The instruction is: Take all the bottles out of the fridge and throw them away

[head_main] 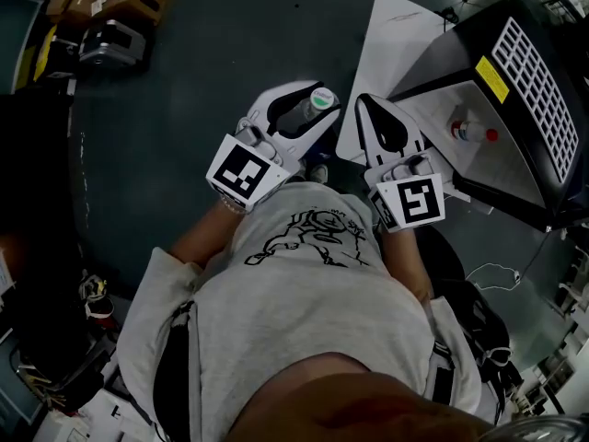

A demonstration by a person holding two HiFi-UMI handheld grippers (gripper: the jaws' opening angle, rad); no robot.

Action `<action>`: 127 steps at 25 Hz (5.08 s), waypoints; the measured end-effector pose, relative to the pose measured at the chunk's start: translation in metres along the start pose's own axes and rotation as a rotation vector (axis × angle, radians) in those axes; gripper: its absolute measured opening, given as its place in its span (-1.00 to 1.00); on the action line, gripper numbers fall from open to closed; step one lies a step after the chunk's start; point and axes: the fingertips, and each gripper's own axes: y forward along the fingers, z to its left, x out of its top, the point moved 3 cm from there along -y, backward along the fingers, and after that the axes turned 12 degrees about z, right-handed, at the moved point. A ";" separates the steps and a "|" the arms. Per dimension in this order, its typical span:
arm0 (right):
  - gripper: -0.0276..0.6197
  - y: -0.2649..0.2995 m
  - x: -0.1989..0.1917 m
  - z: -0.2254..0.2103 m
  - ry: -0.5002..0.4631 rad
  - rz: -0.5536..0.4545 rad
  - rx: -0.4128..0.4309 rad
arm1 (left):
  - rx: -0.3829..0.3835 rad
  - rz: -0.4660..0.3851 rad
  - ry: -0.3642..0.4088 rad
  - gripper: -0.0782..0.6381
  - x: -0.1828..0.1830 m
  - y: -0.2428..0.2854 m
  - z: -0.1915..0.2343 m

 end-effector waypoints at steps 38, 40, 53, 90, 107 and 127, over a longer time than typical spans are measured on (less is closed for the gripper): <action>-0.89 0.043 -0.134 -0.004 0.108 0.208 -0.018 | 0.020 0.131 -0.042 -0.34 -0.122 0.040 0.010; -0.89 0.044 -0.140 -0.004 0.114 0.218 -0.022 | 0.018 0.131 -0.034 -0.34 -0.128 0.041 0.010; -0.89 0.053 -0.191 -0.001 0.152 0.296 -0.039 | 0.007 0.168 -0.050 -0.34 -0.181 0.051 0.009; -0.89 0.067 -0.300 0.007 0.305 0.415 -0.043 | 0.006 0.260 -0.099 -0.34 -0.282 0.081 -0.002; -0.89 0.080 -0.341 0.014 0.355 0.461 -0.049 | -0.018 0.304 -0.118 -0.34 -0.332 0.095 -0.008; -0.89 0.098 -0.380 0.036 0.411 0.498 -0.065 | -0.042 0.357 -0.140 -0.34 -0.387 0.104 -0.008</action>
